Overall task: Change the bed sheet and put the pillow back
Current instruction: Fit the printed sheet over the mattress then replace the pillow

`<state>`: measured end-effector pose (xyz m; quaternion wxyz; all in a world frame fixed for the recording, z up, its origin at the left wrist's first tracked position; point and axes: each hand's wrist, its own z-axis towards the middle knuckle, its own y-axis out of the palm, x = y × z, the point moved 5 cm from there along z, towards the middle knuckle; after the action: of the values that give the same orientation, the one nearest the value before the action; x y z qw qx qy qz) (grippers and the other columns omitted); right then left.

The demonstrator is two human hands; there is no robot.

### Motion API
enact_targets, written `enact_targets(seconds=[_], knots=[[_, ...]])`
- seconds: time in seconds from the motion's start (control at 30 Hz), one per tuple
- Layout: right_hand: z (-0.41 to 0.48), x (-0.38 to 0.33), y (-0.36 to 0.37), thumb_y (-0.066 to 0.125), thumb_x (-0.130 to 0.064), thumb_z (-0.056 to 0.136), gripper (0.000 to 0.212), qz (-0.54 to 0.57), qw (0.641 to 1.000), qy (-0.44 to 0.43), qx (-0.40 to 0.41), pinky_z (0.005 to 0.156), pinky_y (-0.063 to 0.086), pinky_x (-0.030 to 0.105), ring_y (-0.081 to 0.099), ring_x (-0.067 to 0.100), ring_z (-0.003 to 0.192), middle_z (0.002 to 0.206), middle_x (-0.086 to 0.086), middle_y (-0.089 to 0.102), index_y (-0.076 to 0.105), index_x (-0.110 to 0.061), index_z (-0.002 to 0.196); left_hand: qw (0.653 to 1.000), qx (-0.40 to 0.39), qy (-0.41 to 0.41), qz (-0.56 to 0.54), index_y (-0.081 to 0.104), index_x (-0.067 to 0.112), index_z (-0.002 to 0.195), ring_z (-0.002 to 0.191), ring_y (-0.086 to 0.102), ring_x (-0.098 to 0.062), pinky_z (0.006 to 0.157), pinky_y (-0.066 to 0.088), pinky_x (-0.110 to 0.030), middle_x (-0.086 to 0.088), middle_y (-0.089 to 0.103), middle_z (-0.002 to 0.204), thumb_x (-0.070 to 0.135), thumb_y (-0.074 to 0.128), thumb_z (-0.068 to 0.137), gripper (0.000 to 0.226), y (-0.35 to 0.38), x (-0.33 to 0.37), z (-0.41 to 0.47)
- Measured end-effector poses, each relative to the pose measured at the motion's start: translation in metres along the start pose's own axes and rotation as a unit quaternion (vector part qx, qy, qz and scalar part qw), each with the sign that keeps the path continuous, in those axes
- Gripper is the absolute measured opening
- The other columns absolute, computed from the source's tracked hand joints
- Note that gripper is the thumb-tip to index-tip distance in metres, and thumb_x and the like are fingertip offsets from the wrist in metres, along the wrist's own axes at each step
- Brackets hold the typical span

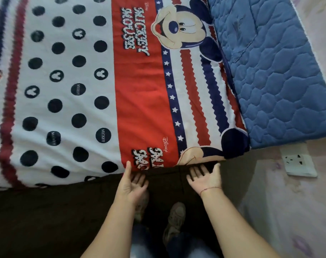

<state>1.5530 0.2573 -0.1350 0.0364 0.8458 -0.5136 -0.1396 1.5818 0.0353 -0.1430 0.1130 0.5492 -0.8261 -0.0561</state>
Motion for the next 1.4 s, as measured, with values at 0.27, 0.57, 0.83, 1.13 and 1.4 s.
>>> enact_targets(seconds=[0.27,0.57,0.83,1.13,1.4], knots=[[-0.049,0.119,0.071,0.039,-0.057,0.095,0.064,-0.114,0.988,0.097,-0.043,0.114,0.022,0.045,0.038,0.024,0.138,0.148,0.009,0.042,0.042,-0.013,0.142,0.993,0.082,0.062,-0.056,0.028,0.012,0.150,0.143,0.030,-0.029,0.118,0.022,-0.047,-0.012,0.031,0.155,0.046,0.057,0.092,0.073,-0.076,0.135,-0.016],[-0.056,0.245,0.135,0.044,-0.066,0.089,0.076,-0.128,0.989,0.073,-0.026,0.114,0.020,0.046,0.036,0.019,0.140,0.151,0.006,0.038,0.037,-0.015,0.145,0.989,0.122,0.072,-0.039,0.027,0.014,0.151,0.138,0.038,-0.029,0.111,0.035,-0.047,-0.013,0.032,0.153,0.061,0.060,0.085,0.087,-0.146,0.265,-0.006],[-0.051,0.341,0.120,0.060,-0.050,0.089,0.075,-0.145,0.986,0.086,-0.009,0.117,0.017,0.050,0.032,0.027,0.142,0.150,0.011,0.038,0.031,-0.013,0.147,0.994,0.090,0.064,-0.015,0.032,0.013,0.148,0.141,0.035,-0.027,0.116,0.025,-0.045,-0.012,0.037,0.152,0.058,0.050,0.092,0.073,-0.218,0.319,0.009],[-0.026,0.386,0.127,0.065,-0.053,0.081,0.087,-0.096,0.992,0.062,-0.053,0.115,0.024,0.052,0.035,0.031,0.139,0.149,0.012,0.037,0.024,-0.019,0.150,0.988,0.079,0.067,-0.118,0.037,0.012,0.143,0.130,0.047,-0.029,0.112,0.035,-0.047,-0.012,0.048,0.140,0.059,0.052,0.090,0.072,-0.252,0.357,0.037],[-0.015,0.416,0.137,0.065,-0.059,0.076,0.061,-0.031,0.992,0.056,-0.106,0.112,0.028,0.055,0.042,0.036,0.131,0.128,0.015,0.052,0.052,-0.015,0.116,0.982,0.070,0.070,-0.160,0.057,0.014,0.099,0.096,0.059,-0.024,0.096,0.048,-0.040,-0.007,0.060,0.100,0.053,0.058,0.089,0.040,-0.266,0.385,0.060]])
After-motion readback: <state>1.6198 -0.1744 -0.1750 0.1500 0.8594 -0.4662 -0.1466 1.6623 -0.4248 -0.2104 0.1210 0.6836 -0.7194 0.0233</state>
